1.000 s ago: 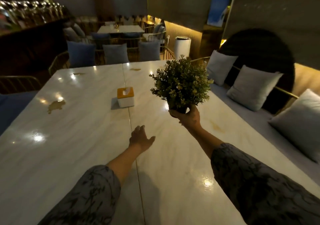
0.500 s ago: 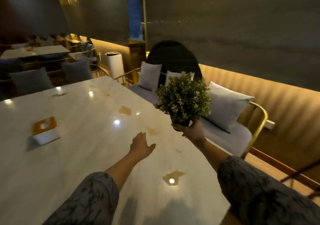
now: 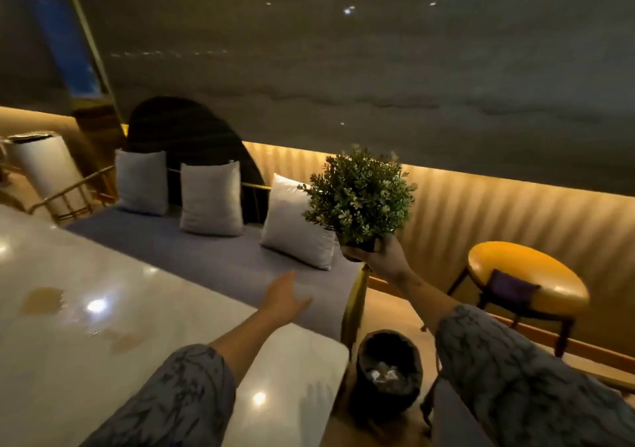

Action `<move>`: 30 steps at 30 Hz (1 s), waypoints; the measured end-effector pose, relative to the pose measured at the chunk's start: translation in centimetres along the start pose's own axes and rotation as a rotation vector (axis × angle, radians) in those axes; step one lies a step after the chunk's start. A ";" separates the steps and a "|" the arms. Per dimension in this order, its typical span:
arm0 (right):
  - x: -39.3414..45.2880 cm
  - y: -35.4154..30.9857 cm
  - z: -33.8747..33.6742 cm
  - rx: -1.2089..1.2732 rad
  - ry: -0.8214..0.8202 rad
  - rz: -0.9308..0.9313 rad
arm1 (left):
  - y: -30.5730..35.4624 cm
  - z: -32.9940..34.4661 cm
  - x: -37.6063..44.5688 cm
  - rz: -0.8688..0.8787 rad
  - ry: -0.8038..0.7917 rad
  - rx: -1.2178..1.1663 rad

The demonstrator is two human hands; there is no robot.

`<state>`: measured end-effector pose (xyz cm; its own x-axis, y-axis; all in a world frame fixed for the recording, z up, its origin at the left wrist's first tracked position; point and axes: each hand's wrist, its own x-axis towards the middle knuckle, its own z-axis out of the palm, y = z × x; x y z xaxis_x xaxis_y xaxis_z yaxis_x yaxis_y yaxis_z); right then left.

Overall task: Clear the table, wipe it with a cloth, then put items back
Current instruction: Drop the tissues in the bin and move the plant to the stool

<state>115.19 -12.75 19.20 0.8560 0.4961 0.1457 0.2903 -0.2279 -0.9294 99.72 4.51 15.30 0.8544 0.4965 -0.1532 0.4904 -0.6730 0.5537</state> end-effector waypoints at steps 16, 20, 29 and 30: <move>2.2 14.4 -24.1 0.064 0.406 0.315 | 20.7 18.2 14.5 0.325 -0.276 0.120; 2.9 17.1 -28.0 0.188 0.467 0.412 | 25.1 21.7 17.2 0.360 -0.335 0.153; 11.2 25.4 -34.0 0.188 0.544 0.532 | 31.7 29.4 28.5 0.464 -0.512 0.201; 12.6 26.5 -34.5 0.185 0.545 0.556 | 32.6 30.2 30.4 0.489 -0.532 0.221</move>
<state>148.46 -41.43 8.11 0.9568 -0.1395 -0.2549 -0.2754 -0.1554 -0.9487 146.85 -18.86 3.96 0.9236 -0.1812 -0.3378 0.0091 -0.8706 0.4919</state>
